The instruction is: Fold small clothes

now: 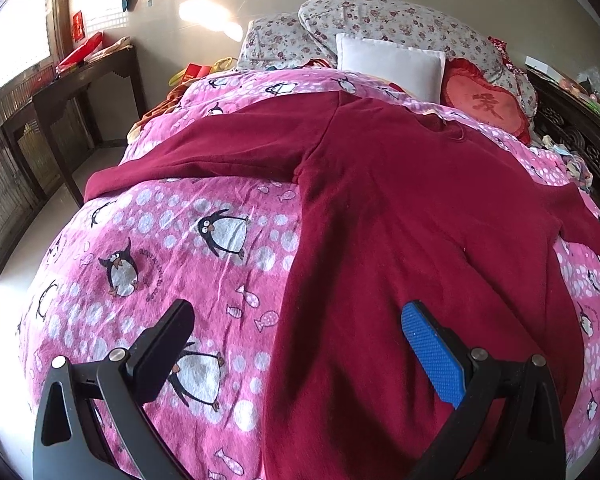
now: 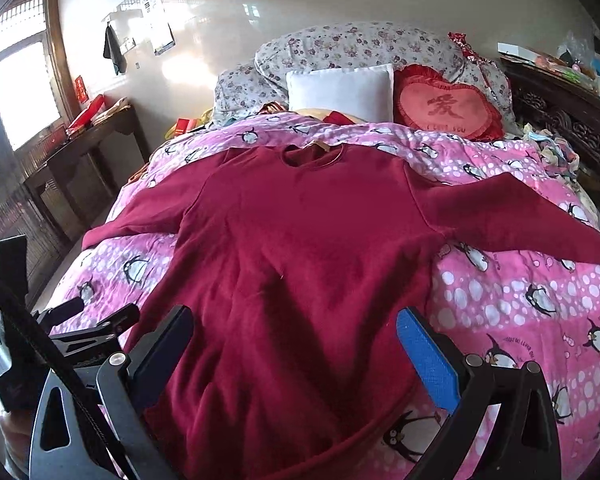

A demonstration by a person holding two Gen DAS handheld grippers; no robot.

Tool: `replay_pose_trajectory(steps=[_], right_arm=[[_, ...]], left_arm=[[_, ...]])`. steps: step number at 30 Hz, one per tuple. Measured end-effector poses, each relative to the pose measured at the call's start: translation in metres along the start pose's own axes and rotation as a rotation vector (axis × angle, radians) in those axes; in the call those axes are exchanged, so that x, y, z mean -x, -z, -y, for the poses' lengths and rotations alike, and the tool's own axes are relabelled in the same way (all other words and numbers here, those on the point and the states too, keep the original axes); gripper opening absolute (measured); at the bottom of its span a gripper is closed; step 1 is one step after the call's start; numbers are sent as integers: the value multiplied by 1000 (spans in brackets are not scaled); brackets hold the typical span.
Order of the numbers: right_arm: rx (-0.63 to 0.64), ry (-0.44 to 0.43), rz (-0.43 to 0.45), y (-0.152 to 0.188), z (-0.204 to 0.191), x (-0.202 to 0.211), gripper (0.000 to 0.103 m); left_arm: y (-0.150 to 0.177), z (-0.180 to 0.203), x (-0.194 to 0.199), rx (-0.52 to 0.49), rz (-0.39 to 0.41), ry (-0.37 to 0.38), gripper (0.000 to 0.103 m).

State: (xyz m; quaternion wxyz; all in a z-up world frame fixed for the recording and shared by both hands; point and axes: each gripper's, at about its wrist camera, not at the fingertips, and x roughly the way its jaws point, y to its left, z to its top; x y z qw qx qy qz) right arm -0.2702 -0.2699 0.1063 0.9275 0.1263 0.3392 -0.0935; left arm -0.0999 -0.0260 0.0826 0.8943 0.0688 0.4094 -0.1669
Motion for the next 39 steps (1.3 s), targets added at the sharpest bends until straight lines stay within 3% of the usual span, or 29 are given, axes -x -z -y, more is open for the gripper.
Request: replay_pose_trajectory(steps=[11,20,27,34,39], right_arm=[[-1,29,-34,-12,-4,-43,103],[3,60,-59,-20,-5,-83,103],[0,90,-64,-28,-8,-117,103],[51,64,-92,-36,-24,-140,103],[105,63,-85,-42,-33,-146,103]], left_arm=[[-14,-14,-18,34,-19,-19,103],[-33,-55,-32,133,-37,-53,103],[-51,-126,-43,296,-54,-98,103],[-75,-199,-64,463,-68,-135,103],[-89,-256,-94,660,-94,-163,103]])
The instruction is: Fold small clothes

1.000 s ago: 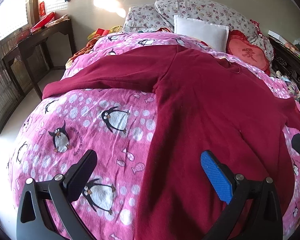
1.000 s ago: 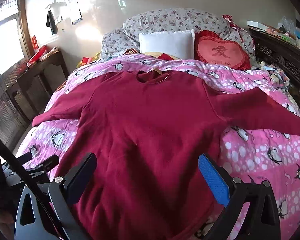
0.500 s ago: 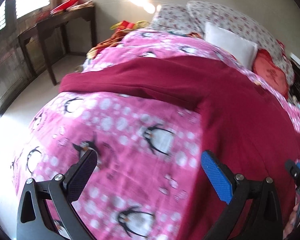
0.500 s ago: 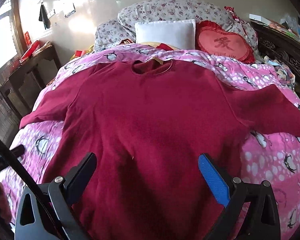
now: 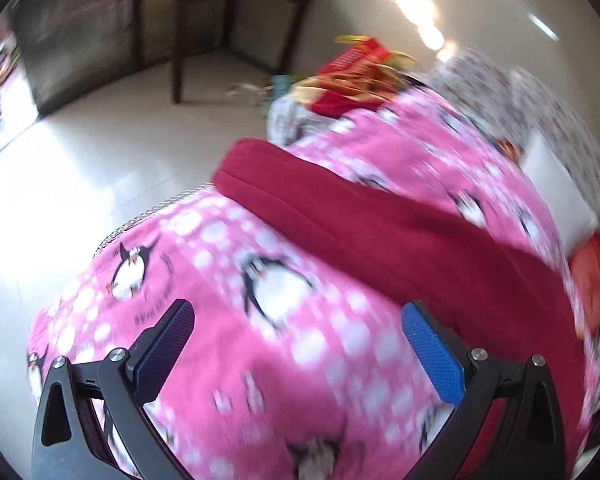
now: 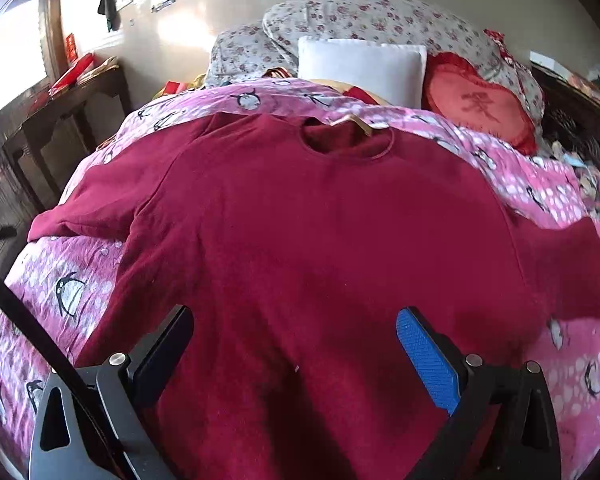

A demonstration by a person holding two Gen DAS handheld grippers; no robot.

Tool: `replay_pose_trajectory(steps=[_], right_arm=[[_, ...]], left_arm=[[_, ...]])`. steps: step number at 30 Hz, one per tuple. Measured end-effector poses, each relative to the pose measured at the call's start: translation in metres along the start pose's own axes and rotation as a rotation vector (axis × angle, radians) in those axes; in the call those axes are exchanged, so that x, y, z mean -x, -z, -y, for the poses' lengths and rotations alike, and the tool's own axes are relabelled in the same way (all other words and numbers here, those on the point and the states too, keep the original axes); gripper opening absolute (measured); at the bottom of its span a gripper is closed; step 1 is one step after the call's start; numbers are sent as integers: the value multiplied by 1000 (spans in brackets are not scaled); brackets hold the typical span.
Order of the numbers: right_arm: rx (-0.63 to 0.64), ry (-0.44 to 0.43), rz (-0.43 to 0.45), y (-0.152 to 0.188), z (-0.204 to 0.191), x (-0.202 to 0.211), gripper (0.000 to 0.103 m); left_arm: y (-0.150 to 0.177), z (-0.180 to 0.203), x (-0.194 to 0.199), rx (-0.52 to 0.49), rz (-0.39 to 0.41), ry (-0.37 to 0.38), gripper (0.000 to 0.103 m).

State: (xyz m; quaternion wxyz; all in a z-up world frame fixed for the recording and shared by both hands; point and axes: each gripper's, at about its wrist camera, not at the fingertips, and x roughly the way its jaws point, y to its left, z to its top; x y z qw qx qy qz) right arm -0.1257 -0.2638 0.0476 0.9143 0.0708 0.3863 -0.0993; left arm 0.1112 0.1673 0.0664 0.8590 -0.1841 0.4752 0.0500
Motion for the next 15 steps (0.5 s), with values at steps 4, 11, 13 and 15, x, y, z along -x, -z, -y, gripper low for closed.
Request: replay_pose_trajectory(steps=[4,11,13,15], right_arm=[[-23,-49,-16,3,-1,-7,103],[-14,-87,-56,8,-6,-21,103],[-26,-97,-55,8,-4,-21,103],[-43,-106,-55,8,-2,-19,103]], left_arm=[[-24,-15,-33,152,-53,7,103],[-39,2,-72,163,-62,-72,103],[-43,4,-73,156,-21,-102,89],[-48,11,-76,130,-33,-136,25]])
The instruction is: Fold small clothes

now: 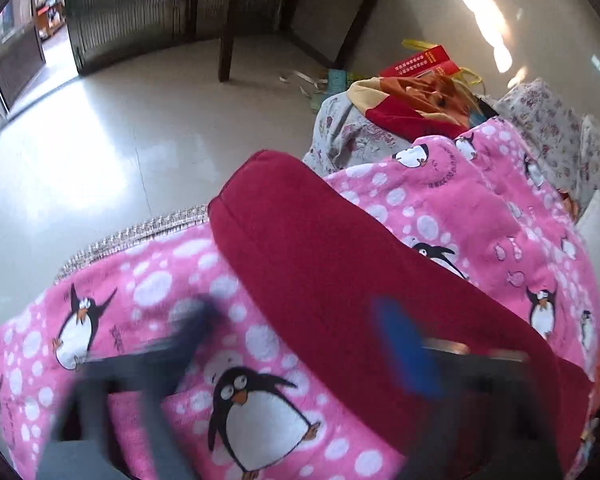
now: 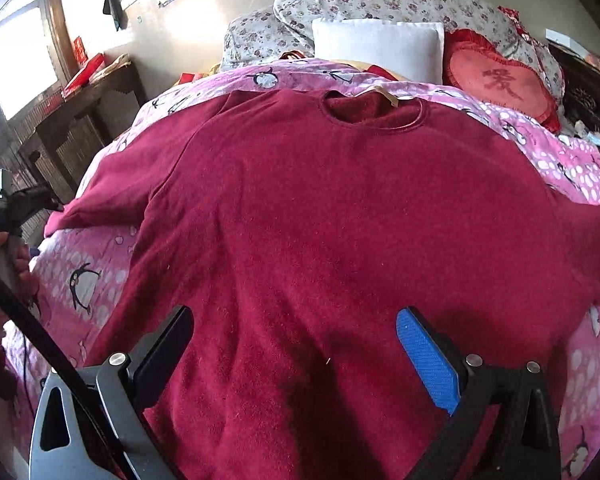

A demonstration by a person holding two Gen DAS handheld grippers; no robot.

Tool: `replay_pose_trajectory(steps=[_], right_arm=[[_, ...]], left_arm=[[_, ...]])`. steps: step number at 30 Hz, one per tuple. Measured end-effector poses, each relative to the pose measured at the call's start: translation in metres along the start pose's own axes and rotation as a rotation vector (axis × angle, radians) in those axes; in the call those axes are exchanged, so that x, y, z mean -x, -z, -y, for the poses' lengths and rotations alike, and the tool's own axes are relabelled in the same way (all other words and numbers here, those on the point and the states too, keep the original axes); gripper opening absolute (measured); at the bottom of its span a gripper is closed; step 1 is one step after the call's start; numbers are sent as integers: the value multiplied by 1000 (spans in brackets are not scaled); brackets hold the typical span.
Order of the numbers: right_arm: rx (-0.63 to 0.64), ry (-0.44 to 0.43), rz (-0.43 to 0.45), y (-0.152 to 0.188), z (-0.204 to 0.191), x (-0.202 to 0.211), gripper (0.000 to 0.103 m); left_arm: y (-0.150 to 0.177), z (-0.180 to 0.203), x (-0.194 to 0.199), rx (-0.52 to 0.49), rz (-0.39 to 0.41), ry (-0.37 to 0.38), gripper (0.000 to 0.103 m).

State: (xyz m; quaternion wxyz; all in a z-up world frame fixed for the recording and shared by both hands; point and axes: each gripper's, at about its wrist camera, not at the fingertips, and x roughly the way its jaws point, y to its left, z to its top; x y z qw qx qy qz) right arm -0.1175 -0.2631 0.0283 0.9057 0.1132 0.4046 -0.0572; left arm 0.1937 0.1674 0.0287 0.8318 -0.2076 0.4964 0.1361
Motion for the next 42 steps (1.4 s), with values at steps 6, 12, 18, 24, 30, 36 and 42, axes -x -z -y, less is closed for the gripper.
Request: replay_pose_trajectory(steps=[6,12,18,24,30,36,42], right_arm=[[-36,-19,56,-4,19,29,103],[-138,25,100,-5,63,50,103],[-203,75,105,6,106,65,103],[-285,142,68,24,151,69,103],[-311,150,97,19,168,83,103],[-239,113,141,-18,151,75,103],[-219,96,131,-69,149,24,102]], left_arm=[[14,53,81,-164,137,163,9],[100,157,201,-487,259,453,9],[229,246,205,-807,161,550,9],[305,291,146,-957,-2,602,20],[306,256,195,-1022,62,716,86],[254,192,223,-1041,268,591,95],[185,164,163,-827,214,390,95]])
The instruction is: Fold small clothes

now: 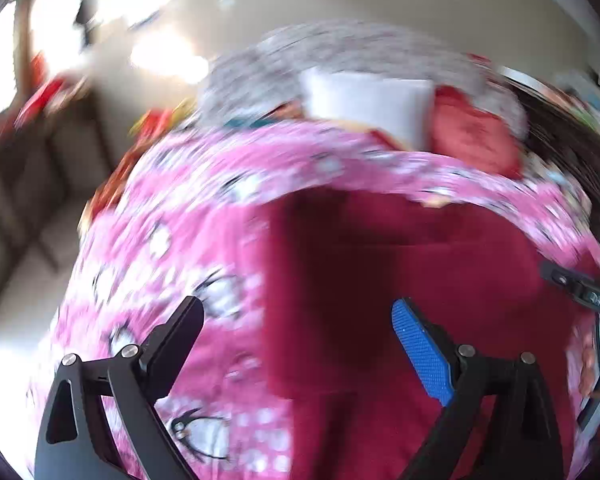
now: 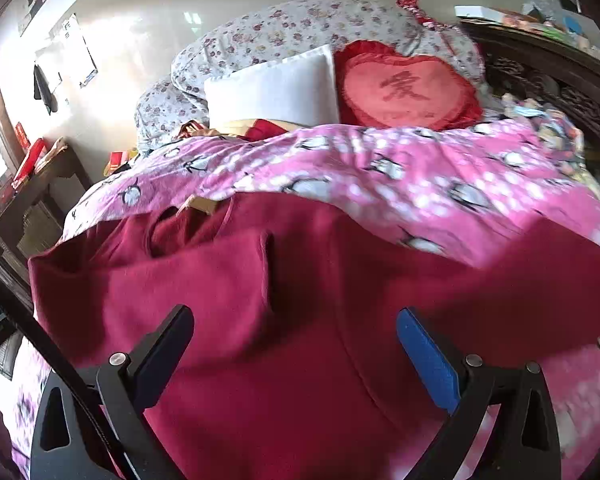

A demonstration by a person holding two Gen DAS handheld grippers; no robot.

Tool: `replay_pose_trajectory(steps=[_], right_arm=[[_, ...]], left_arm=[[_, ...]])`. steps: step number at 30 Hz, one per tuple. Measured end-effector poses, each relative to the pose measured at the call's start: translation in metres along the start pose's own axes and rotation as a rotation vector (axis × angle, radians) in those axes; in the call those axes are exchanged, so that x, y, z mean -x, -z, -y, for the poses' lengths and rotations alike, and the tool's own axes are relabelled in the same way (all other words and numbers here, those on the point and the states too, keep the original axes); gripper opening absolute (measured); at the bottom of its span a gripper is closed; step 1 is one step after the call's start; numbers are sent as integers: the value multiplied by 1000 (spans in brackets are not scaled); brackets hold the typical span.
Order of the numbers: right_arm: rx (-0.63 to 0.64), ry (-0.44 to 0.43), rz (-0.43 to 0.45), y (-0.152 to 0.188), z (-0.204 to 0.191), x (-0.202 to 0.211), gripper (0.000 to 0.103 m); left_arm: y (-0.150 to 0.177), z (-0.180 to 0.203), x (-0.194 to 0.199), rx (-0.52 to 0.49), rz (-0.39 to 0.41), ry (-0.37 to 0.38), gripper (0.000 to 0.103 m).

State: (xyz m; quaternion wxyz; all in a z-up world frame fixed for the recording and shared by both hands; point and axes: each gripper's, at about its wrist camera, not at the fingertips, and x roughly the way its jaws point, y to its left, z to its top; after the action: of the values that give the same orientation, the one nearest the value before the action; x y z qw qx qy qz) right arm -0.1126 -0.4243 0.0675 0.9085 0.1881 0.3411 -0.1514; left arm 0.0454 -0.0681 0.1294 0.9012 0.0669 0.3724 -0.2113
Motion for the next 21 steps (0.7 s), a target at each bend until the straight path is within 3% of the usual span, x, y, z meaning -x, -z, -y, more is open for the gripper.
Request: replay_pose_trajectory(steps=[1,2,3,4,5,7,11,16,19,21], right_arm=[[18,-24,-13,-4,-5,-13,99],[38,-26,-35,-6,-11,-25,75],[62,18,-39,-7,-15,-30,37],[100,78,-8,-7,-20,-28,16],[97,24,24,-8,-19,-20,4],[67,-43,72,-9,-12,5,4],[63,59,194,-9,11,50,4],[16,63,113,-6,34,29,4],[19,131,71,-1,39,13,4],[-2,131,74,6,47,16,4]], left_arm=[[0,-18,-7,67,-22,1,95],[1,-26,-9,93,-29,0,95],[1,-36,-11,124,-35,-9,95],[-1,-42,-10,138,-31,-22,95],[-2,-46,-7,139,-20,-31,95],[-4,-46,-2,136,5,-39,95],[-7,-30,-5,112,19,-25,95],[-2,14,-32,28,-16,-41,95],[-1,38,-51,-38,-20,-147,95],[-8,43,-71,-43,-20,-219,95]])
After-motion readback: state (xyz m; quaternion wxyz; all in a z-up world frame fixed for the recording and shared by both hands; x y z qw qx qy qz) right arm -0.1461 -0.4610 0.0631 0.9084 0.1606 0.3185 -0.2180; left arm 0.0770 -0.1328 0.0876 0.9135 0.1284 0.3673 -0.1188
